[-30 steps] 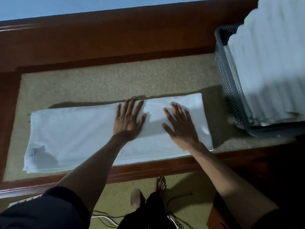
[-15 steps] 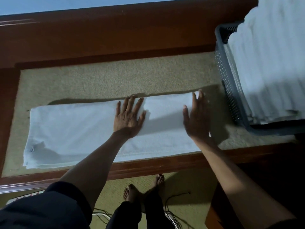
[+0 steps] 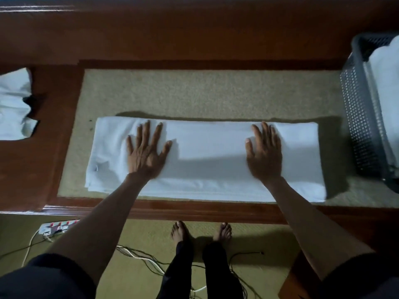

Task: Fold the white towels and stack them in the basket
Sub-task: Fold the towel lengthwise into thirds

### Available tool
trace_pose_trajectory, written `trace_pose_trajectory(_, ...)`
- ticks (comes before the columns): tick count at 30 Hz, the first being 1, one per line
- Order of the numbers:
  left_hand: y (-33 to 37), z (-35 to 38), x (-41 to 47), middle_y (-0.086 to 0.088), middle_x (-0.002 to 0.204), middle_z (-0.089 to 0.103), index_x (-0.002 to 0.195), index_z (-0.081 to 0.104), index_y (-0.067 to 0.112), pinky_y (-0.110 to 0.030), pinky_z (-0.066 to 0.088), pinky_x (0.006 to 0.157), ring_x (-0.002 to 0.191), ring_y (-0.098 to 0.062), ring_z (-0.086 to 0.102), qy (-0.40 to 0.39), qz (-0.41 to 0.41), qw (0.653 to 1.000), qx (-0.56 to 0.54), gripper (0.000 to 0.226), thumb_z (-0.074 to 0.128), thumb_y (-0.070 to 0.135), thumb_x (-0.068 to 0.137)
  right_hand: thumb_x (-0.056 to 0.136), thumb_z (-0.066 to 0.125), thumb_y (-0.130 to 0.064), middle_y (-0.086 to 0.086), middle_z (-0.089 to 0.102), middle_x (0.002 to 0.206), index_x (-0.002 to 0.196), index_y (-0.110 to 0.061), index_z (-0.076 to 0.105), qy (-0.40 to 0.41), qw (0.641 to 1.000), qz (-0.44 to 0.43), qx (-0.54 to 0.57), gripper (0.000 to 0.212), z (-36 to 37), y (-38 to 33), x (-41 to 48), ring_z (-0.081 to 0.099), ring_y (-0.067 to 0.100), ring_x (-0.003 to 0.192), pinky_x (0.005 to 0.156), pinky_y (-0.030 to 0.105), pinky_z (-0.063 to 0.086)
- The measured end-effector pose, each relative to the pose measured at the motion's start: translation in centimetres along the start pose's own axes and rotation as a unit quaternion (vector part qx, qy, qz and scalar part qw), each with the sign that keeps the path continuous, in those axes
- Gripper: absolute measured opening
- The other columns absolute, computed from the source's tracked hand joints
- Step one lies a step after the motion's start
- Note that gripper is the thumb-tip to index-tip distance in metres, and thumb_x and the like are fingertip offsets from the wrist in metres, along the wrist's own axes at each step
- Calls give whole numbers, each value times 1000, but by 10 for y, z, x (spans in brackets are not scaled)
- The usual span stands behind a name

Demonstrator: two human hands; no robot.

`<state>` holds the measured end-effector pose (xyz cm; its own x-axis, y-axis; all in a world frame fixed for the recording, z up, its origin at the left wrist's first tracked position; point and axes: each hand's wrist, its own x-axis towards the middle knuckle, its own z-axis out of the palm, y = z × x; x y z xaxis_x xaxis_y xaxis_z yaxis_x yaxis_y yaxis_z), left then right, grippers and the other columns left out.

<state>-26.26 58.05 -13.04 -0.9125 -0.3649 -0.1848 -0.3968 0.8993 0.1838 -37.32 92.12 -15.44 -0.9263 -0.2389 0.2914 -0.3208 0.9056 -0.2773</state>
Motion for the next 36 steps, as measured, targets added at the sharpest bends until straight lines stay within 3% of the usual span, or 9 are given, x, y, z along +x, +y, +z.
trace_pose_trajectory(4,-49,-9,-14,4,172,-8,161,-6,46,-59,-3,125,158,-20,-11,4,-32,999,-7,68,18,70,102,104,46,-29,29,40,153,132,0,57,14,997,77,-15,42,5,-51,8,39,44,143,116,54,34)
trace_pose_trajectory(10,-67,-11,-20,3,172,-4,162,-2,43,-55,-5,126,159,-21,-7,15,-24,999,-30,67,21,67,103,105,35,-43,22,28,163,154,-12,40,-89,996,-12,19,58,37,-162,1,26,38,151,122,53,24)
trace_pose_trajectory(15,-116,-21,-37,8,172,-8,162,-5,42,-56,-4,126,159,-22,-6,-6,-103,994,-31,73,16,75,100,106,31,-50,13,24,166,158,-21,33,-99,995,-11,-19,60,40,-158,-4,19,31,155,126,50,13)
trace_pose_trajectory(19,-114,-35,-26,-6,172,-1,164,7,29,-59,-14,123,159,-24,-7,44,-158,984,-75,85,22,77,96,106,32,-49,11,21,167,159,-21,30,-80,997,-5,-14,60,36,-159,-10,14,28,156,127,48,7)
trace_pose_trajectory(21,-107,-43,-10,-5,172,-2,165,8,27,-54,-15,122,159,-25,-6,74,-128,987,-58,81,23,73,100,106,37,-45,11,27,165,158,-19,34,-53,998,-5,-20,58,39,-162,-11,17,28,155,126,49,11)
trace_pose_trajectory(25,-86,-36,25,-4,172,-6,165,3,24,-54,-6,126,158,-23,-9,-22,16,997,-66,73,19,63,105,106,36,-43,13,31,163,156,-18,37,-68,997,-7,-42,56,38,-165,-7,22,31,153,124,51,16)
trace_pose_trajectory(28,-100,-31,34,0,173,-2,165,3,27,-51,-7,127,158,-19,-8,-28,66,997,-32,72,18,65,105,106,35,-43,12,32,162,155,-18,37,-74,996,-11,-39,55,35,-164,-4,23,31,152,124,51,17)
trace_pose_trajectory(32,-127,-33,34,8,172,-4,164,3,35,-55,-2,126,159,-21,-5,-2,8,1000,-27,73,18,71,102,106,35,-42,11,32,163,155,-19,38,-64,997,-11,-39,54,35,-165,-6,23,30,153,124,50,17)
trace_pose_trajectory(36,-124,-32,8,-9,171,13,165,9,22,-51,20,124,155,-32,19,30,-73,990,-119,78,32,65,103,105,42,-41,10,33,163,155,-19,39,-30,999,-5,-15,54,37,-164,-9,23,27,154,125,49,17)
